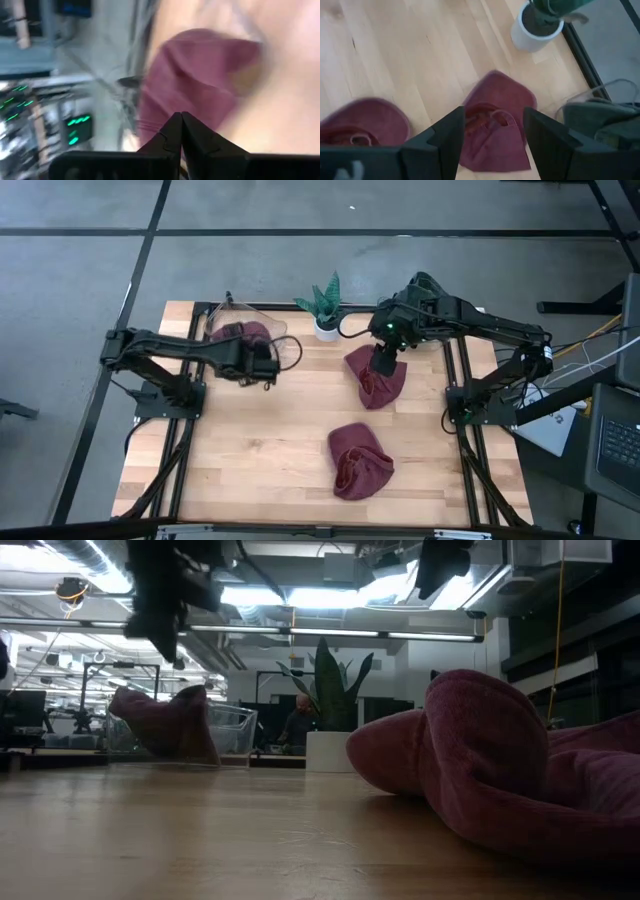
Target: Pick & Place hat
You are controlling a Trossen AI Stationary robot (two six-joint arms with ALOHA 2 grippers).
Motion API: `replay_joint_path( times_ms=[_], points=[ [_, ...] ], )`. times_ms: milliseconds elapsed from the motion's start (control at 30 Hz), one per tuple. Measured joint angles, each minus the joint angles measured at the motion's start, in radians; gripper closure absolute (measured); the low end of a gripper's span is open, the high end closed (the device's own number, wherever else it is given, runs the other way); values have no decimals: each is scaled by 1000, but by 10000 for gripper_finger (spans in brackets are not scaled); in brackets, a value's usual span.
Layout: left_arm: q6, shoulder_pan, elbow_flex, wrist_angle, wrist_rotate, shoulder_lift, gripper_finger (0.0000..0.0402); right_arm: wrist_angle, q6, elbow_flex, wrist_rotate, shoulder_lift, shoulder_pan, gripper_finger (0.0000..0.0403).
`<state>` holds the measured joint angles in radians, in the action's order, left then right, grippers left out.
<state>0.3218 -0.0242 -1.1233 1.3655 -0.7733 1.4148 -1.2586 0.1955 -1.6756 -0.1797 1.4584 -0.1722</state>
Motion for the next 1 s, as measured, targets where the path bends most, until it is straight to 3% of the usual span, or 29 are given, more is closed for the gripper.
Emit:
replay_joint_path(
  times_ms=[233,433,633,1000],
  points=[
    [150,107,13,14,183,-109,362,-37,-22,0,-4,-14,9,202],
    [238,202,103,29,301,-127,315,-25,-93,-1,-11,-16,17,202],
    [401,265,213,3,142,-121,273,10,-126,-1,-12,-16,16,202],
    [477,291,280,-76,117,-124,254,8,-225,-1,-12,-15,13,202]
  ],
)
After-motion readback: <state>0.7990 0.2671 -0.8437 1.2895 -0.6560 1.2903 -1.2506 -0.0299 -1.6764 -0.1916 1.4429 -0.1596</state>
